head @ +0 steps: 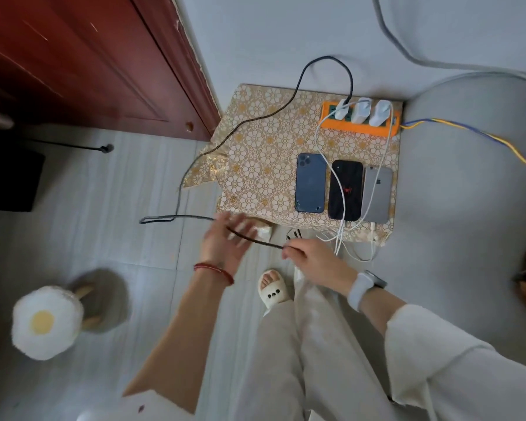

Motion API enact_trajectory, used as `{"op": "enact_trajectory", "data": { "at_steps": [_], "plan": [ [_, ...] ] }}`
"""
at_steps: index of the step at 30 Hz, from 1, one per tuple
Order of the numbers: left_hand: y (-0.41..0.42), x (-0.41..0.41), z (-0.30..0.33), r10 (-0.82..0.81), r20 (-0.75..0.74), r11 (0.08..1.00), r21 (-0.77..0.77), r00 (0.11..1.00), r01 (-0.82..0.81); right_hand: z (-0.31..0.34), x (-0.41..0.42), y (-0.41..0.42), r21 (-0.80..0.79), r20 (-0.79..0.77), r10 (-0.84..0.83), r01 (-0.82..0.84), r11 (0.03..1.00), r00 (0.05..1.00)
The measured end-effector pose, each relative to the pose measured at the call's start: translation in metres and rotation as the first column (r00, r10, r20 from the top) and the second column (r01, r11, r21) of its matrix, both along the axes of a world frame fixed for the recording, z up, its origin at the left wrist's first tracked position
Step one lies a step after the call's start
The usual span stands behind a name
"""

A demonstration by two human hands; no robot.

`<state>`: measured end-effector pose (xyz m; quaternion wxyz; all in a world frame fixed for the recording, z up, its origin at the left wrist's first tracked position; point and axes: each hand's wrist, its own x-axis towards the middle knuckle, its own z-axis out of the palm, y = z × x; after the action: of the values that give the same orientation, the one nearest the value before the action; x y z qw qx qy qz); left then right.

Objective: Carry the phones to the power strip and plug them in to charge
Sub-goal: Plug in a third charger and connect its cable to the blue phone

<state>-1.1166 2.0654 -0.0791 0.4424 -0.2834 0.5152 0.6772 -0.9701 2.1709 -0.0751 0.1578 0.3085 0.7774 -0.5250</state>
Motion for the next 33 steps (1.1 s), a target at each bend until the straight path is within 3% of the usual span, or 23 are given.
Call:
{"op": "enact_trajectory", "data": {
  "at_steps": [2, 4, 7, 11, 13, 15, 17, 20, 23, 29, 31, 33],
  "plan": [
    [0.013, 0.018, 0.005, -0.102, -0.058, 0.995, 0.001, 0.993, 0.102, 0.004, -0.014, -0.008, -0.023, -0.033, -0.024, 0.023, 0.999, 0.999],
    [0.013, 0.010, 0.009, -0.066, -0.115, 0.997, -0.048, 0.991, 0.060, 0.006, -0.012, -0.005, -0.089, -0.029, -0.027, 0.025, 0.996, 0.999],
    [-0.011, -0.025, 0.006, 0.108, -0.139, 0.984, -0.129, 0.984, -0.127, 0.004, 0.017, 0.013, -0.124, 0.057, 0.039, -0.032, 0.992, 0.998],
    [-0.037, -0.049, 0.003, 0.383, -0.105, 0.914, -0.103, 0.918, -0.393, -0.003, 0.051, 0.030, 0.011, 0.158, -0.030, 0.028, 1.000, 0.987],
    [-0.027, -0.036, 0.006, 0.295, -0.072, 0.949, -0.097, 0.953, -0.301, -0.002, 0.041, 0.023, 0.041, 0.103, -0.050, 0.046, 0.998, 0.993],
    [-0.009, -0.008, 0.009, 0.045, -0.042, 0.996, -0.078, 0.998, -0.048, 0.002, 0.021, 0.010, 0.004, 0.016, -0.034, 0.034, 0.999, 0.999],
    [0.007, 0.017, 0.013, -0.168, -0.091, 0.985, -0.038, 0.982, 0.165, 0.006, 0.001, -0.001, -0.024, -0.036, -0.040, 0.039, 0.999, 0.999],
    [0.011, 0.025, 0.015, -0.314, -0.246, 0.948, -0.140, 0.917, 0.287, 0.007, -0.005, 0.001, -0.033, -0.030, -0.050, 0.049, 0.998, 0.998],
    [-0.006, 0.003, 0.012, -0.335, -0.354, 0.918, -0.331, 0.873, 0.218, 0.004, 0.014, 0.014, -0.048, 0.044, 0.010, -0.008, 0.999, 0.999],
    [-0.037, -0.030, -0.002, -0.234, -0.359, 0.821, -0.570, 0.903, -0.013, -0.007, 0.048, 0.031, 0.071, 0.141, 0.030, -0.040, 0.997, 0.990],
    [-0.039, -0.028, -0.007, -0.368, -0.299, 0.689, -0.724, 0.881, 0.042, -0.004, 0.043, 0.028, 0.063, 0.086, -0.012, 0.006, 0.998, 0.996],
    [-0.035, -0.015, -0.005, -0.617, -0.316, 0.544, -0.833, 0.721, 0.100, 0.001, 0.034, 0.022, 0.031, 0.003, -0.031, 0.031, 0.999, 1.000]
  ]
}}
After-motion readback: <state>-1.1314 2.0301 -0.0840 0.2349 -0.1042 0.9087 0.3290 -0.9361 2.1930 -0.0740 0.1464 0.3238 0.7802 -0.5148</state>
